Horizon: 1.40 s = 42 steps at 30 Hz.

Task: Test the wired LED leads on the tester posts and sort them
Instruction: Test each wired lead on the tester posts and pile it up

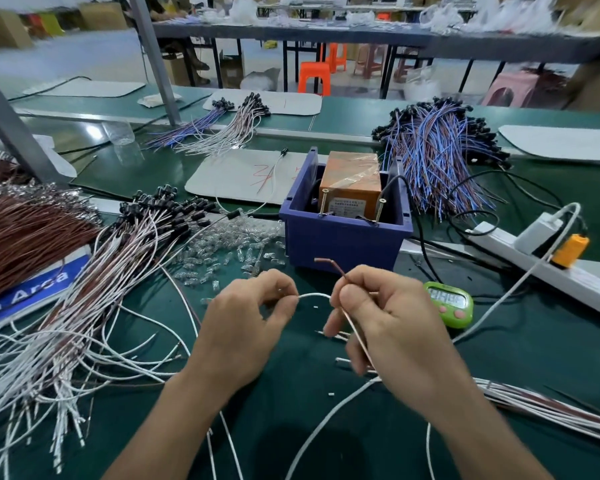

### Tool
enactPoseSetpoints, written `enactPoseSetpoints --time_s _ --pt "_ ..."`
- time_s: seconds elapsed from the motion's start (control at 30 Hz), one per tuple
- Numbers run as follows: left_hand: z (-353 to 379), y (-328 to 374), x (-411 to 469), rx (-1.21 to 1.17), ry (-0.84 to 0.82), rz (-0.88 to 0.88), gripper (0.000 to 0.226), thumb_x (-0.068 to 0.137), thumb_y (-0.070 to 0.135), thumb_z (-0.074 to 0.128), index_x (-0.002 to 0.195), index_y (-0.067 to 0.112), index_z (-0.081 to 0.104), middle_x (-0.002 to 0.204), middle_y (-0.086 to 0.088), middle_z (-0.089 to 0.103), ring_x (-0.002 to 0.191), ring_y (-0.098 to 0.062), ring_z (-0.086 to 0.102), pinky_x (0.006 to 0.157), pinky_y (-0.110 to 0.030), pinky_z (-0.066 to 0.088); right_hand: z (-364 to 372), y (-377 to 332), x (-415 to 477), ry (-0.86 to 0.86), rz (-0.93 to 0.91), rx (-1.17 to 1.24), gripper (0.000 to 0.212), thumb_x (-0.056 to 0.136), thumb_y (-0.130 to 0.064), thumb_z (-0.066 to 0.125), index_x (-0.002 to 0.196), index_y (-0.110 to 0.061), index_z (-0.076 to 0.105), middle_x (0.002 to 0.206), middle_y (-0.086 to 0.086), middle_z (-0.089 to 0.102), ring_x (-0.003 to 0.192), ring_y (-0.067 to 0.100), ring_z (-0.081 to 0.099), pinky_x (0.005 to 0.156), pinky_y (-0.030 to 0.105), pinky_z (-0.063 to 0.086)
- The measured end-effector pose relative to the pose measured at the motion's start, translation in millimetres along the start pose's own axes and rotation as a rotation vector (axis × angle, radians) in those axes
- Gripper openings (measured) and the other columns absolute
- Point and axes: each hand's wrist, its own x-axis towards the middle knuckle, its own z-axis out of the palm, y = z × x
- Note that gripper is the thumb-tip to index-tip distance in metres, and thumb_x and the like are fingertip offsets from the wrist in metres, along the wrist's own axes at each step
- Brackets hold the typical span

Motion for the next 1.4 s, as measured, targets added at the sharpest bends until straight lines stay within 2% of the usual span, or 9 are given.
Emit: enactPoseSetpoints --time_s 0.13,0.3,0.5,0.67,0.83,1.03,1.1,1.27,1.4 --pt "-1 0 2 -0.129 0.086 0.009 0.016 0.081 0.035 0.081 0.094 0.038 0.072 0.088 0.026 0.071 0.085 -0.005 0.068 0.078 -0.014 0.05 -42 -20 -3 -0.172 0.019 -0.108 0.018 0.095 -0.019 0.062 0.079 -0.019 0.071 0.06 0.01 0.067 0.039 0.013 0.038 0.038 0.022 0.029" --pt "-1 -3 4 -0.332 0.038 -0.157 0.026 0.074 0.02 0.091 0.083 0.042 0.081 0.079 0.018 0.077 0.073 -0.003 0.07 0.07 -0.01 0.05 -94 -30 -7 -0.026 -0.072 -0.435 0.019 0.091 -0.019 0.068 0.086 -0.035 0.078 0.061 0.003 0.069 0.044 0.009 0.042 0.044 0.024 0.034" --pt "5 -10 10 -0.356 -0.001 -0.343 0.029 0.075 0.015 0.09 0.079 0.043 0.081 0.078 0.016 0.078 0.076 -0.003 0.074 0.074 -0.019 0.057 -102 -14 -10 0.185 -0.093 -0.711 0.031 0.086 -0.016 0.078 0.071 -0.043 0.076 0.064 -0.026 0.068 0.067 -0.007 0.062 0.06 0.003 0.041" --pt "9 -14 9 -0.318 0.089 -0.394 0.036 0.073 0.015 0.091 0.076 0.049 0.079 0.073 0.02 0.076 0.071 0.003 0.072 0.066 -0.007 0.05 -91 2 -10 0.13 0.032 -0.84 0.036 0.088 -0.022 0.077 0.083 -0.056 0.068 0.08 -0.013 0.075 0.076 0.008 0.066 0.077 0.032 0.055" --pt "7 -17 11 -0.545 0.141 -0.413 0.036 0.074 0.001 0.087 0.079 0.037 0.083 0.078 0.005 0.079 0.072 -0.004 0.074 0.067 -0.013 0.054 -82 5 -7 -0.096 0.152 -0.785 0.026 0.085 -0.027 0.077 0.074 -0.05 0.077 0.132 -0.029 0.053 0.121 -0.008 0.049 0.093 0.009 0.028" --pt "5 -9 10 -0.335 0.066 -0.315 0.039 0.072 0.007 0.089 0.075 0.045 0.081 0.073 0.018 0.076 0.07 0.002 0.072 0.067 -0.007 0.05 -43 3 9 -0.11 -0.072 -0.744 0.024 0.09 -0.027 0.074 0.079 -0.048 0.079 0.147 -0.035 0.041 0.137 -0.015 0.025 0.11 0.001 0.007" --pt "5 -6 8 -0.318 -0.005 -0.26 0.04 0.072 0.004 0.088 0.076 0.043 0.081 0.073 0.019 0.076 0.071 0.003 0.072 0.068 -0.006 0.049 -28 4 12 -0.177 -0.12 -0.833 0.021 0.094 -0.029 0.069 0.086 -0.044 0.08 0.156 -0.031 0.036 0.145 -0.007 0.016 0.101 -0.006 -0.006" --pt "1 -1 5 -0.403 -0.211 -0.173 0.038 0.073 0.0 0.085 0.077 0.038 0.083 0.077 0.012 0.078 0.076 -0.003 0.074 0.073 -0.015 0.055 -8 11 15 -0.417 -0.264 -1.092 0.021 0.098 -0.042 0.057 0.101 -0.049 0.077 0.165 -0.026 0.021 0.155 0.008 -0.006 0.117 0.026 -0.027" --pt "-1 3 6 -0.607 -0.225 -0.156 0.034 0.071 -0.004 0.084 0.077 0.03 0.084 0.079 0.001 0.08 0.075 -0.006 0.074 0.07 -0.016 0.055 -15 21 16 -0.471 -0.278 -0.947 0.019 0.098 -0.036 0.061 0.096 -0.045 0.077 0.146 -0.035 0.048 0.15 -0.006 0.008 0.122 0.028 -0.019"
